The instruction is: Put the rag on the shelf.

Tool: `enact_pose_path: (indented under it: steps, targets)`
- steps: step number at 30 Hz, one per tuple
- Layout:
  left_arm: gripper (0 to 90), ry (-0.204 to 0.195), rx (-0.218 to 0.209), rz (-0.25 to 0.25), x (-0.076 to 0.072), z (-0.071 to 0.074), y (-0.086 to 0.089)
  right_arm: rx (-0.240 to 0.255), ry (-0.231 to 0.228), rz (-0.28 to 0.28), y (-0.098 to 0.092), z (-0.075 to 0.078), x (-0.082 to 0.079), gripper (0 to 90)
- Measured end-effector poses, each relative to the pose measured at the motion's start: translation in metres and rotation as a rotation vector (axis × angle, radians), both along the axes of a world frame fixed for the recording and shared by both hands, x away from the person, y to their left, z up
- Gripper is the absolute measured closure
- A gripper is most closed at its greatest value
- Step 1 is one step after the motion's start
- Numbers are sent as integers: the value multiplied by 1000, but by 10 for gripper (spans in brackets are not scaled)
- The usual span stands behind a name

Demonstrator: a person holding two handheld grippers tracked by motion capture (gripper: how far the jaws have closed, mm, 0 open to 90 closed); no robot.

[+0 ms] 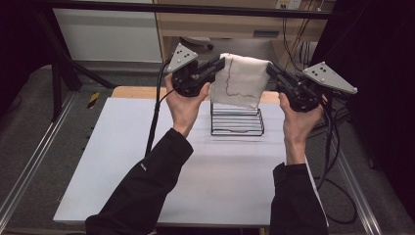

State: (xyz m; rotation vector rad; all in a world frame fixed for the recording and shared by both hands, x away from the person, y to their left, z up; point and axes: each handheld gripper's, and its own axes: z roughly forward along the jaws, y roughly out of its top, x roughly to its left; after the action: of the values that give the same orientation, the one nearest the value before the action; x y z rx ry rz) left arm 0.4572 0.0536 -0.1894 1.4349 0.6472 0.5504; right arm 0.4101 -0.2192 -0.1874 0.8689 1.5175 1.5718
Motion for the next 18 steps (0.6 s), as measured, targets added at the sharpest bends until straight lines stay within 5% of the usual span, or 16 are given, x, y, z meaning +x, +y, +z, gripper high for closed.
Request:
enact_pose_path:
  steps: [18]
  targets:
    - [822, -8, -29, 14, 18, 21, -7, -16, -15, -18, -4, 24, 16, 845]
